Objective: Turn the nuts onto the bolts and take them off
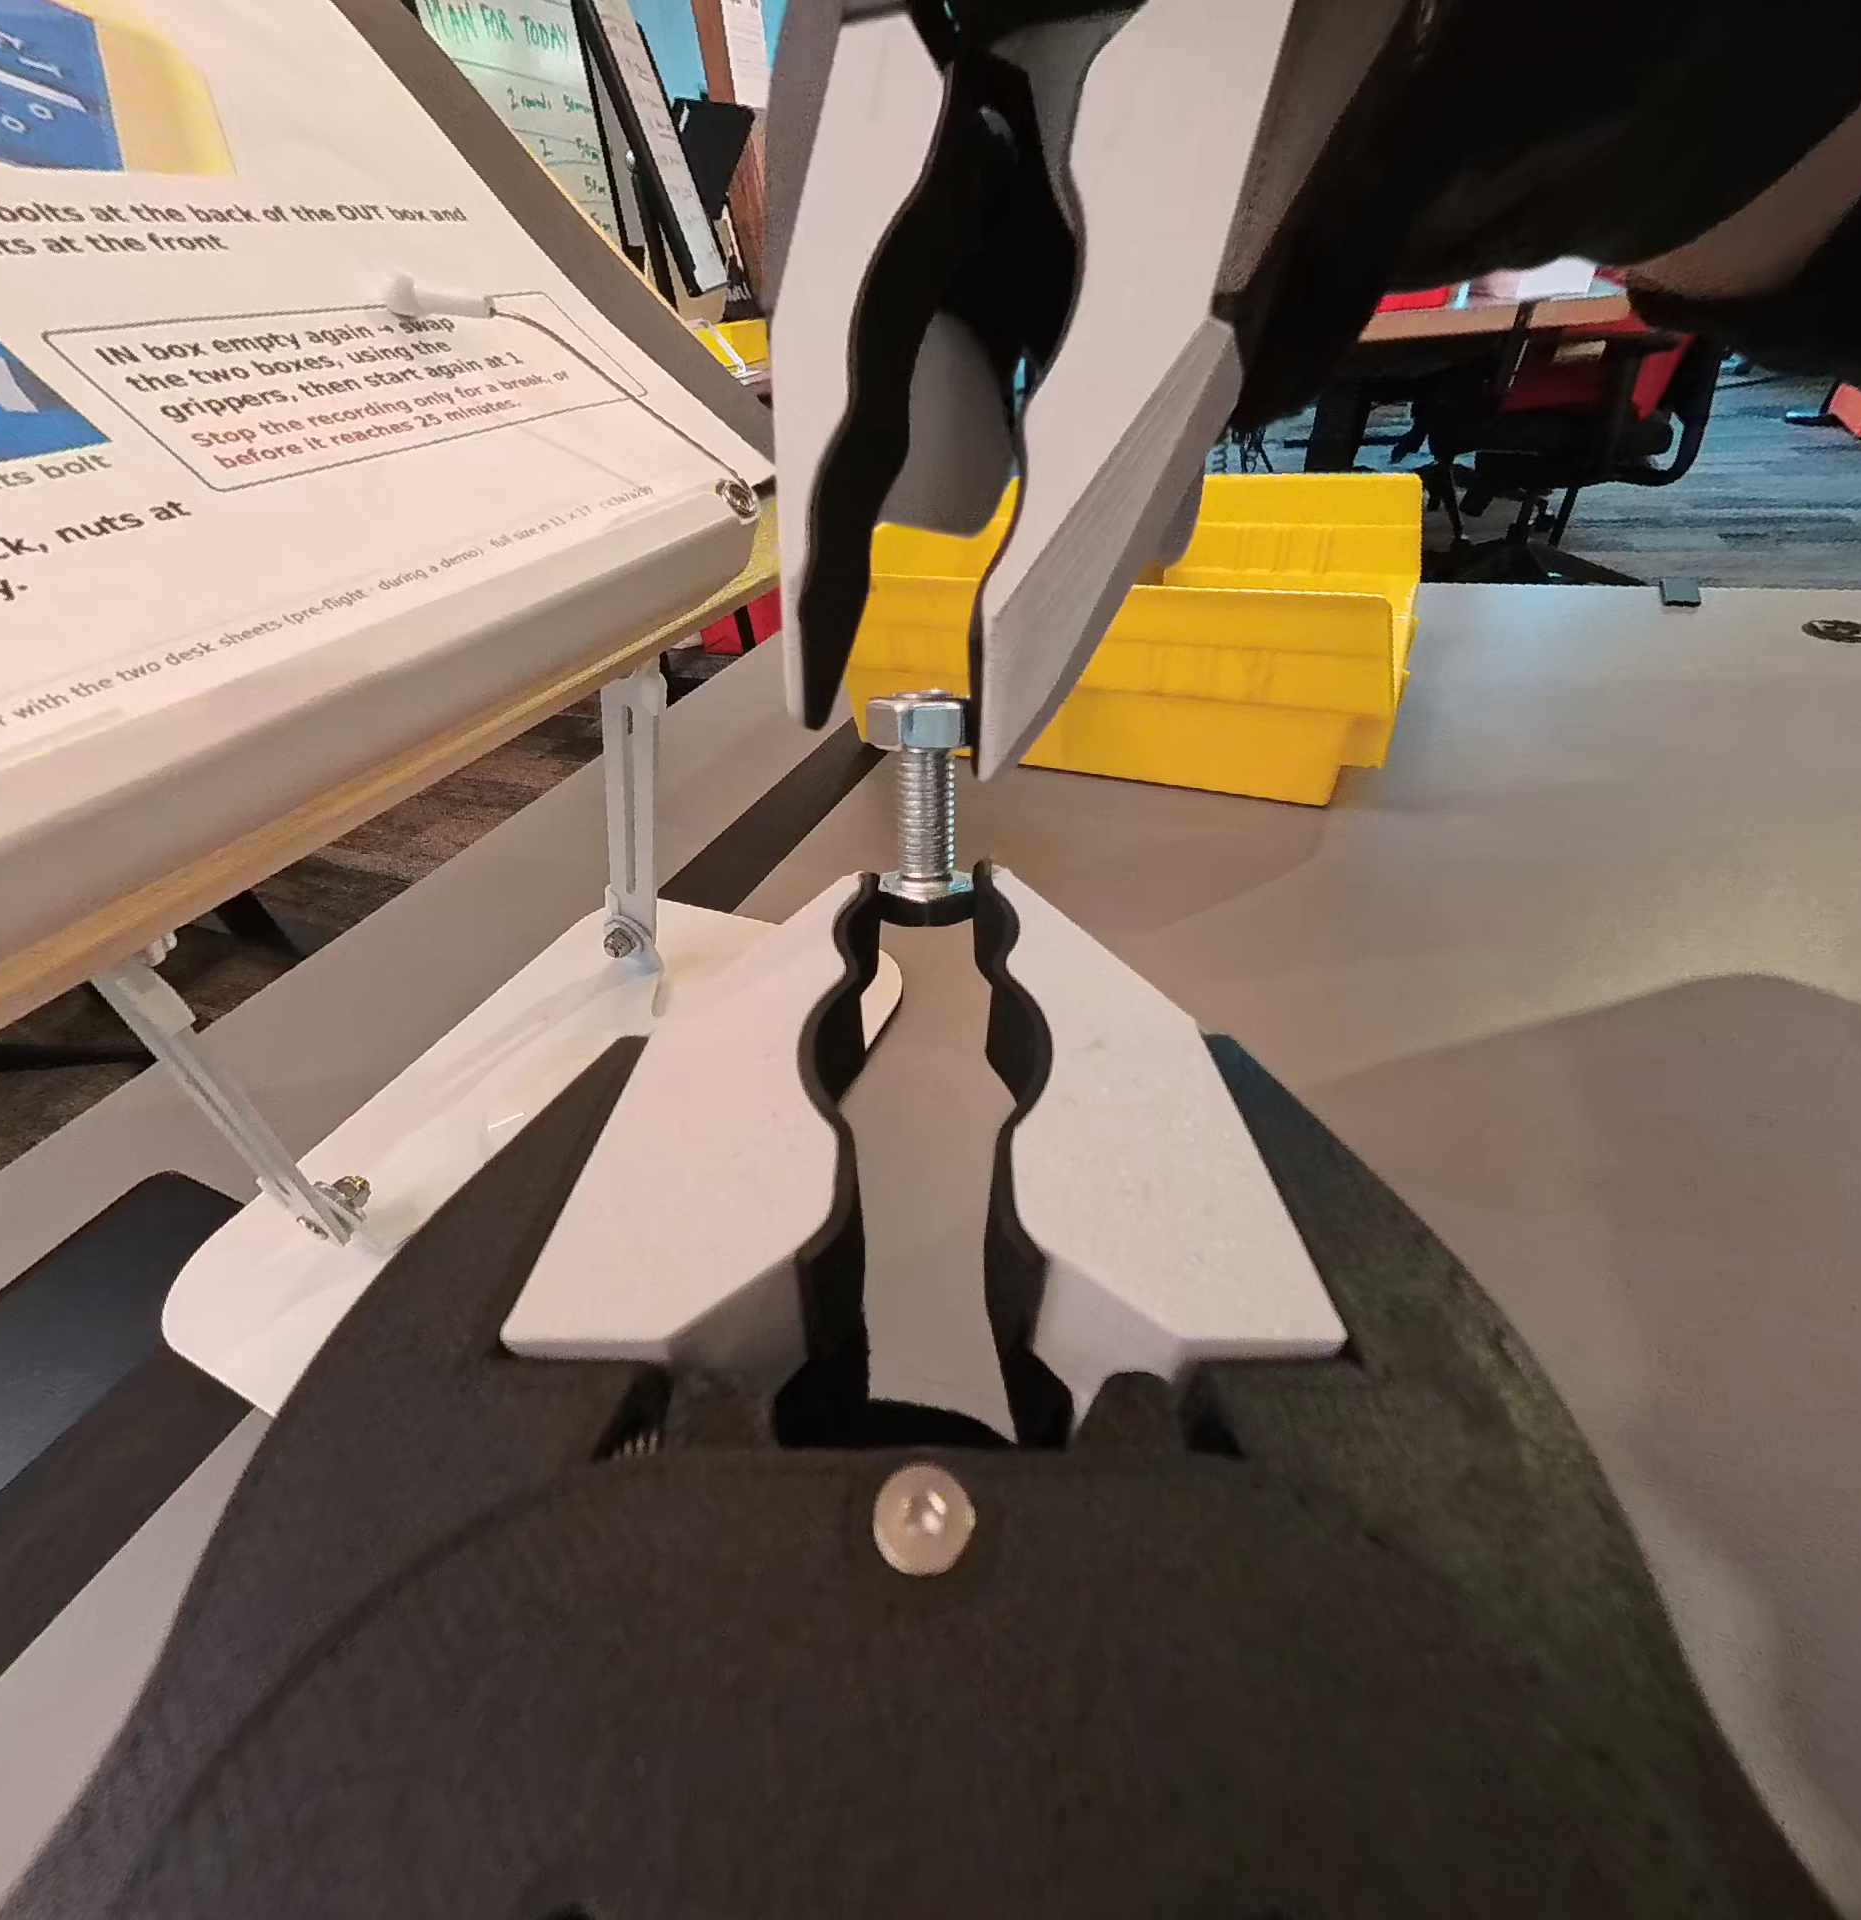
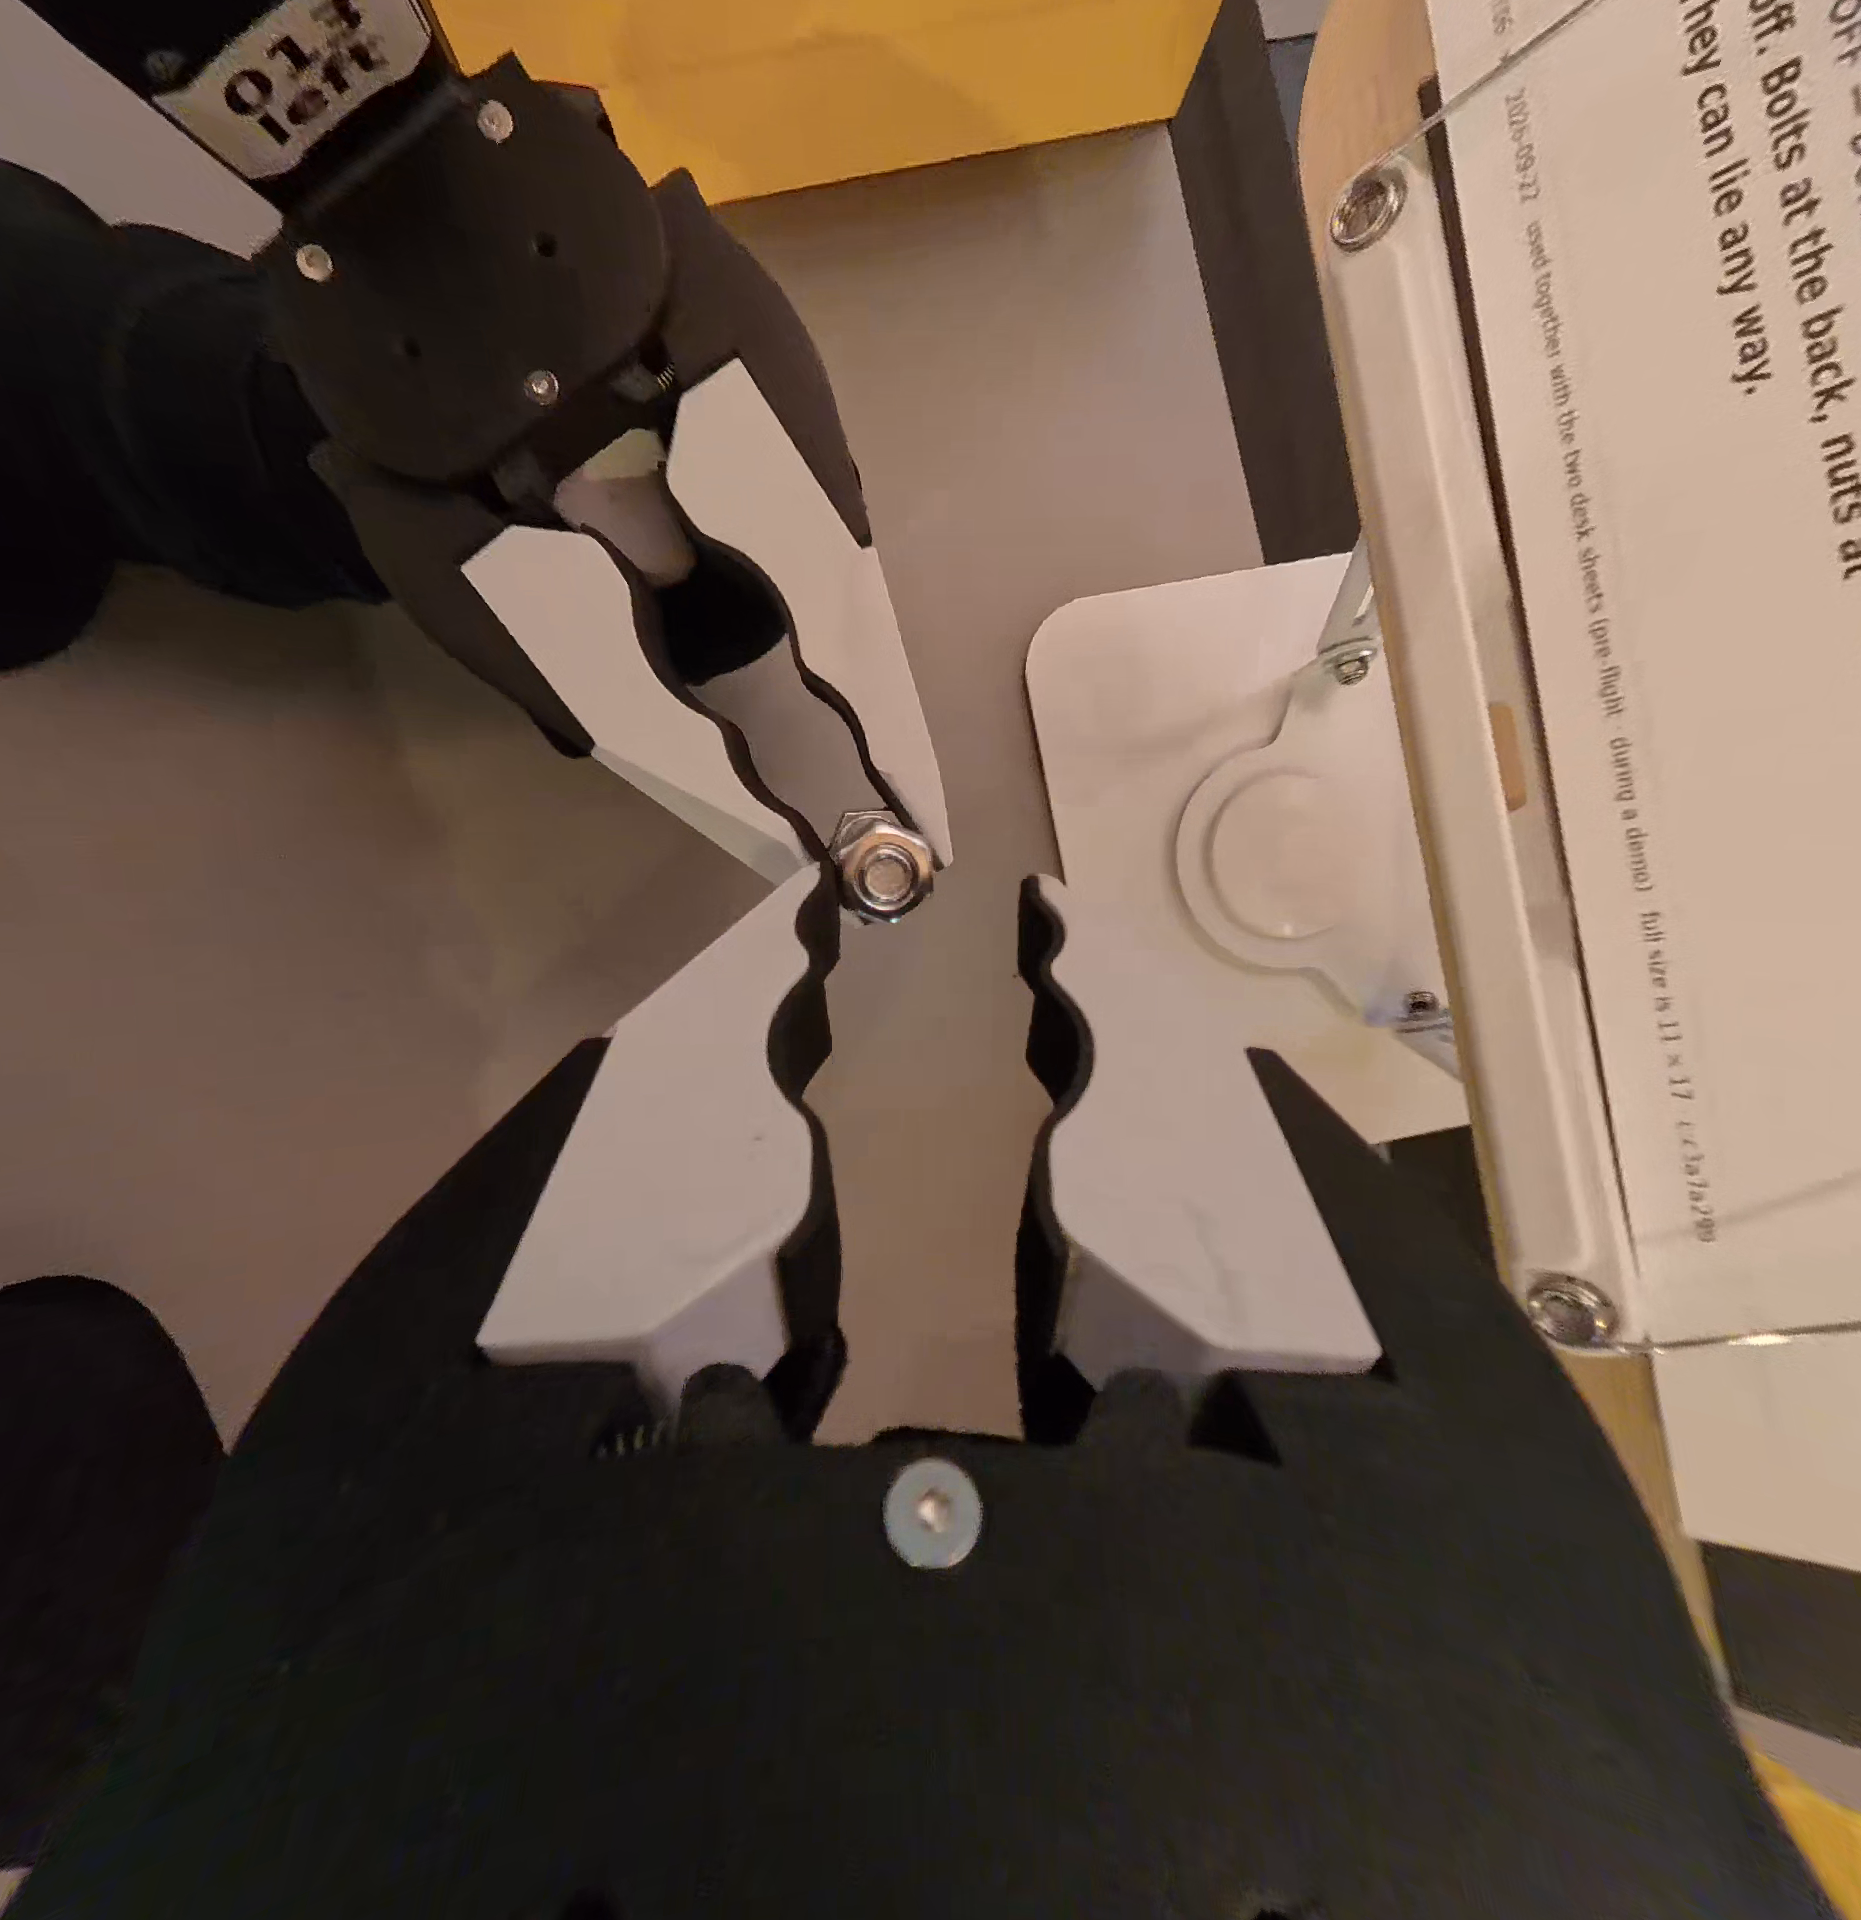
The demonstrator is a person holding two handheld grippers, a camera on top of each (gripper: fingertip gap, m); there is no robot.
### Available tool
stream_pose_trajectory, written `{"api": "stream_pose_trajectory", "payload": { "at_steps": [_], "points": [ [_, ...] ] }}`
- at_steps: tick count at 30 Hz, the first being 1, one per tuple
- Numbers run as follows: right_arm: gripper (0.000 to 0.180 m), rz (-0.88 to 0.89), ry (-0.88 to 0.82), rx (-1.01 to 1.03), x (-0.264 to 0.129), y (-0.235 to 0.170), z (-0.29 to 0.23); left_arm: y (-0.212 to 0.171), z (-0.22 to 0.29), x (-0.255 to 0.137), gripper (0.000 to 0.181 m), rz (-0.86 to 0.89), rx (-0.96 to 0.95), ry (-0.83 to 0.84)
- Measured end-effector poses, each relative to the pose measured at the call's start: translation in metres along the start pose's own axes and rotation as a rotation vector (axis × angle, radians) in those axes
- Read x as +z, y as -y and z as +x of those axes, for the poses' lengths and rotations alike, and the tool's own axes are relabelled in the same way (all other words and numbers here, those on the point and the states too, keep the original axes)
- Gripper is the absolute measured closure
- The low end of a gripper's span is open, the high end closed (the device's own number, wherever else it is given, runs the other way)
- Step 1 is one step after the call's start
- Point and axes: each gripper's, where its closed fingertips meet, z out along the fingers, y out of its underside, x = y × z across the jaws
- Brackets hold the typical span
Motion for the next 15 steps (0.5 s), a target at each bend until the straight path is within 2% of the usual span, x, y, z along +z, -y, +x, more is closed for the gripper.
{"api": "stream_pose_trajectory", "payload": {
  "at_steps": [5,7,15],
  "points": [
    [0.163,0.019,0.060,0.034,0.0048,0.0018,-0.0065,-0.0016,-0.0016,-0.0001,0.165,-0.004,-0.003,0.004],
    [0.164,0.014,0.066,0.022,0.0055,0.0018,-0.0077,-0.0020,-0.0023,-0.0005,0.165,-0.007,-0.002,0.006],
    [0.164,-0.082,0.024,-0.232,0.0056,-0.0001,-0.0101,-0.0035,0.0004,0.0015,0.165,-0.010,-0.002,-0.003]
  ]
}}
